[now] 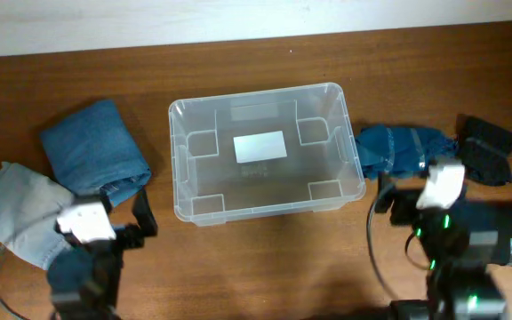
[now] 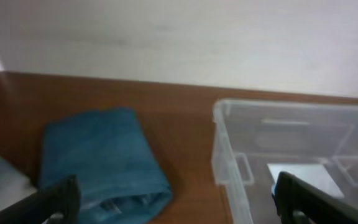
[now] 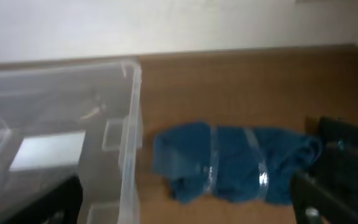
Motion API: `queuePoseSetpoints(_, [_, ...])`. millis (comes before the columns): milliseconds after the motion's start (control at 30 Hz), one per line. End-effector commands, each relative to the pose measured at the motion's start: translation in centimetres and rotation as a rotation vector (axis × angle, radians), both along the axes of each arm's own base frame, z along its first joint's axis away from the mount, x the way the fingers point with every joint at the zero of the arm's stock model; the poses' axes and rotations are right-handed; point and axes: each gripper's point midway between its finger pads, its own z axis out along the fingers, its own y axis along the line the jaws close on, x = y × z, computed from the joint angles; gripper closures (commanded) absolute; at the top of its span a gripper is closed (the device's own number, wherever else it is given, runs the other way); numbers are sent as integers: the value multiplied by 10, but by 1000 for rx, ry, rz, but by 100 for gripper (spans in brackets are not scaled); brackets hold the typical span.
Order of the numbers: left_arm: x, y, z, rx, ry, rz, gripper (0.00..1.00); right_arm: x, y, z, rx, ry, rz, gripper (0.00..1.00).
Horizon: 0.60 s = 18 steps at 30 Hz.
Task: Pack container
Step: 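Move the right gripper to the rolled dark-blue mesh garment and grasp it, then lift the dark-blue garment with the right gripper and drop it into the bin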
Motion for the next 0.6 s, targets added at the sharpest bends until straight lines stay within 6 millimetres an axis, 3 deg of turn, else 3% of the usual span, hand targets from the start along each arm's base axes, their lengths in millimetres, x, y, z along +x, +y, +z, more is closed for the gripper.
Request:
queuePoseSetpoints(0, [30,8,10,1,179,50,0,32,-7,8,14,240,-28,1])
queuePoseSetpoints(167, [58,6,-7,-2,426,39,1,61,-12,2,20,538,-25,2])
queuePoseSetpoints(233, [68,7,-12,0,500,39,1,72,-27,-4,101,594,-109,2])
queuePoseSetpoints(300, [77,7,-17,-1,535,39,1,77,-50,-18,338,617,-263,2])
queuePoseSetpoints(400, [81,7,-24,0,558,40,1,78,-67,-40,695,619,-298,2])
queuePoseSetpoints(500, [83,8,-23,2,549,43,1,74,-87,-73,811,611,-363,2])
queuePoseSetpoints(567, [84,7,-23,2,545,42,1,69,-88,-106,838,632,-390,2])
